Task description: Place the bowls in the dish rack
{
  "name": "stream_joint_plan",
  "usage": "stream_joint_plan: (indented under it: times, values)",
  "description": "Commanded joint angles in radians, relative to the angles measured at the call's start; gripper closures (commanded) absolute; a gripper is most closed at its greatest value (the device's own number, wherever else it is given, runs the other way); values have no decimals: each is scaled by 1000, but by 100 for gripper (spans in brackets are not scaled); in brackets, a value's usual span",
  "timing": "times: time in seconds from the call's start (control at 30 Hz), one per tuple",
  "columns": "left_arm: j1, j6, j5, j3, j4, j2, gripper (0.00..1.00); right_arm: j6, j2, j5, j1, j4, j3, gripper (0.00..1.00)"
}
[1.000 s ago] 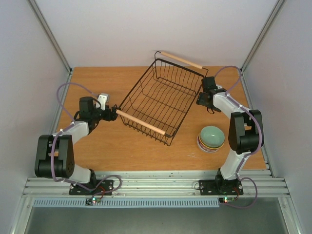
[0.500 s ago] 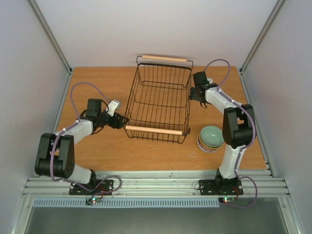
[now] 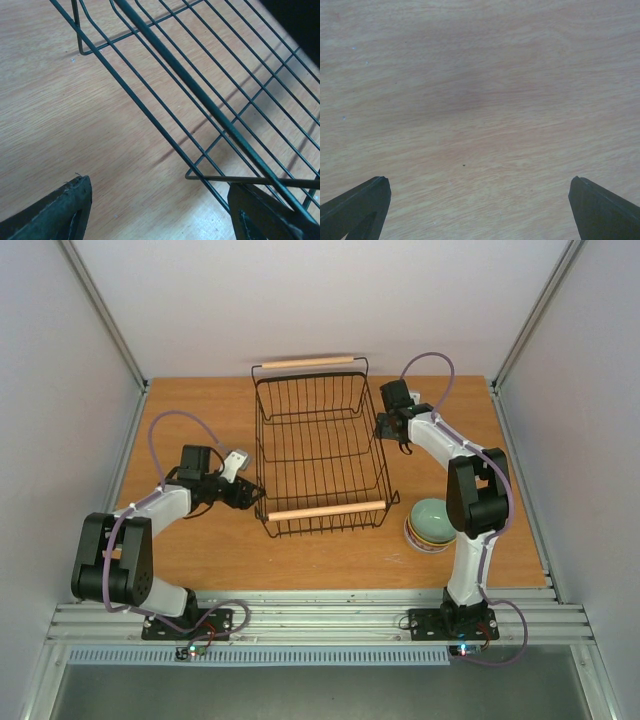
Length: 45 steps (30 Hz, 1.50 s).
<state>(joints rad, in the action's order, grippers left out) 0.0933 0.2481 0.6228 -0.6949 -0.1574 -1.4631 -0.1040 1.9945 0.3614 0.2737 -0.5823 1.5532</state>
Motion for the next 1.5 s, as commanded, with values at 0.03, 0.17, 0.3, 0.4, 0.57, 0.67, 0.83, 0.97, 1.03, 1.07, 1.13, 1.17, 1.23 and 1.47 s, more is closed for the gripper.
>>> stream_joint_plan:
  times: [0.03, 0.17, 0.3, 0.4, 0.57, 0.67, 0.83, 0.97, 1.03, 1.07, 1.13, 1.17, 1.23, 1.47]
  values:
    - [14, 13, -74, -34, 44, 21, 24, 2, -58, 77, 26, 1, -53, 1]
    - [2, -19, -272, 9, 160, 86, 20, 47, -164, 136, 10, 21, -153, 1]
    - [-45, -73, -357, 59, 278, 187, 15, 99, -279, 179, -4, 31, -280, 1]
    - [-69, -96, -349, 77, 293, 253, 11, 170, -369, 245, -8, 21, -373, 1]
    - [-78, -102, -310, 97, 302, 303, 8, 162, -537, 204, -9, 27, -500, 1]
    - [-80, -97, -301, 90, 281, 298, 8, 208, -643, 175, -10, -44, -563, 4]
    - [-81, -90, -280, 86, 269, 290, 8, 274, -854, 187, -10, -156, -665, 22]
    - [-81, -92, -255, 80, 255, 292, 8, 308, -965, 164, -9, -253, -716, 30]
    - [-81, -95, -244, 79, 251, 290, 8, 327, -1002, 149, -10, -288, -745, 32]
    - [-81, -94, -239, 79, 252, 288, 8, 328, -1022, 140, -10, -293, -763, 32]
    - [-81, -93, -233, 80, 253, 282, 8, 330, -1053, 133, -10, -306, -793, 33]
    - [-81, -93, -230, 79, 254, 277, 8, 332, -1065, 134, -10, -314, -803, 33]
    - [-81, -93, -229, 77, 251, 267, 8, 339, -1086, 136, -10, -328, -819, 33]
    - [-81, -92, -219, 69, 241, 238, 8, 340, -1133, 131, -10, -337, -855, 33]
